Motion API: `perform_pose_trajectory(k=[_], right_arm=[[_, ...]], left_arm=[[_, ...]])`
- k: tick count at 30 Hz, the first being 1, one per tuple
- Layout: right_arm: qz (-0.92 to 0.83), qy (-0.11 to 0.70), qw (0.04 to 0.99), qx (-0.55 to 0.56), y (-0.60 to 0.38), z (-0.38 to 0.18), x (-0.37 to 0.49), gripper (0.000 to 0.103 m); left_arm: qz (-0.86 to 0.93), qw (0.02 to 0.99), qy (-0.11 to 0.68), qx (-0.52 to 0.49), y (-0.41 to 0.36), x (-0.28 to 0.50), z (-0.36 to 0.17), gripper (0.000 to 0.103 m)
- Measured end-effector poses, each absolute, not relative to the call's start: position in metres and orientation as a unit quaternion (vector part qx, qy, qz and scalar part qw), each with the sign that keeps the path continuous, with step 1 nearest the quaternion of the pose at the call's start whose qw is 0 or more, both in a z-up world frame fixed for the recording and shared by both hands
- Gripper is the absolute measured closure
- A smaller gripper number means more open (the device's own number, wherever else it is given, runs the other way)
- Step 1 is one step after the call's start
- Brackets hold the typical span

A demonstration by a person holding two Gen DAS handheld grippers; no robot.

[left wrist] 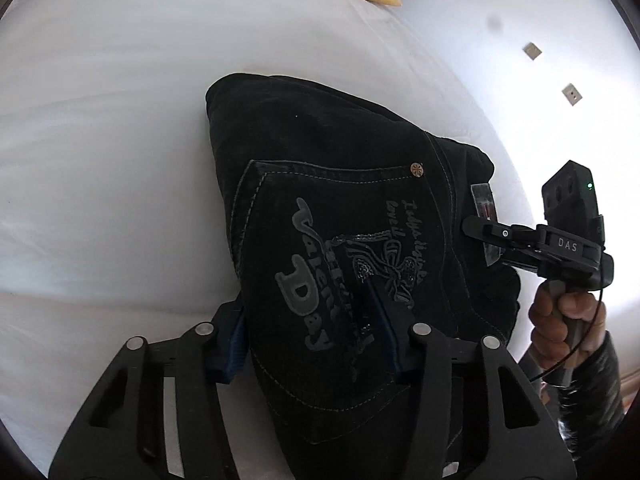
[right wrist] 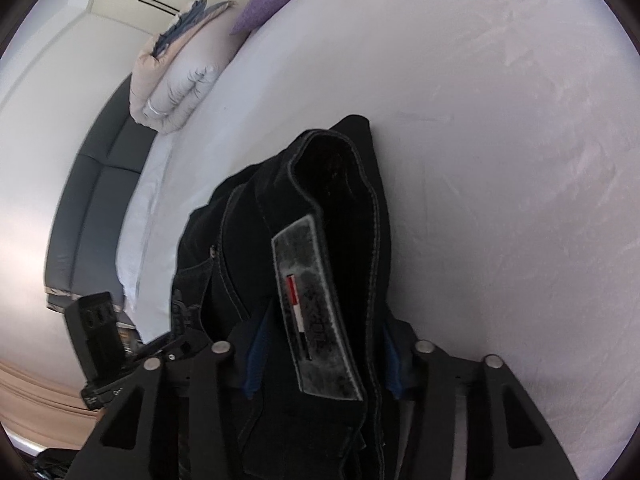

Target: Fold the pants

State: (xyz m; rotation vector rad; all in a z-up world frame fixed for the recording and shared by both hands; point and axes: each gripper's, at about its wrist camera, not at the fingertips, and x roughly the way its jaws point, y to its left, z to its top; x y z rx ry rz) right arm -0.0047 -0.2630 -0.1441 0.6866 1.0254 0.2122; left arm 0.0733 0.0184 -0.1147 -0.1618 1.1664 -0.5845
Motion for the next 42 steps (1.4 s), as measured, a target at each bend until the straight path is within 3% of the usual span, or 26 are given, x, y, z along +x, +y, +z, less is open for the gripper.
perform_pose_trajectory(k=[19,33,42], right_arm=[[0.021,0.459,0.874,0.158,-0.214,-0.108,-0.022,0.08],[0.029,0.401,0.908,0.118,-0.198,-0.065,-0.049,0.084],[0.041,0.379,0.918,0.113,-0.21,-0.037,-0.024,0.084]], left_arm=[[-0.258,0.813,0.521,-0.022,0.001,0.059,-0.09,0.076],[-0.252,0.838,0.484,0.025,0.003,0.039,-0.056,0.081],[-0.246,0.855,0.452,0.067,0.0,0.067,-0.022,0.081]])
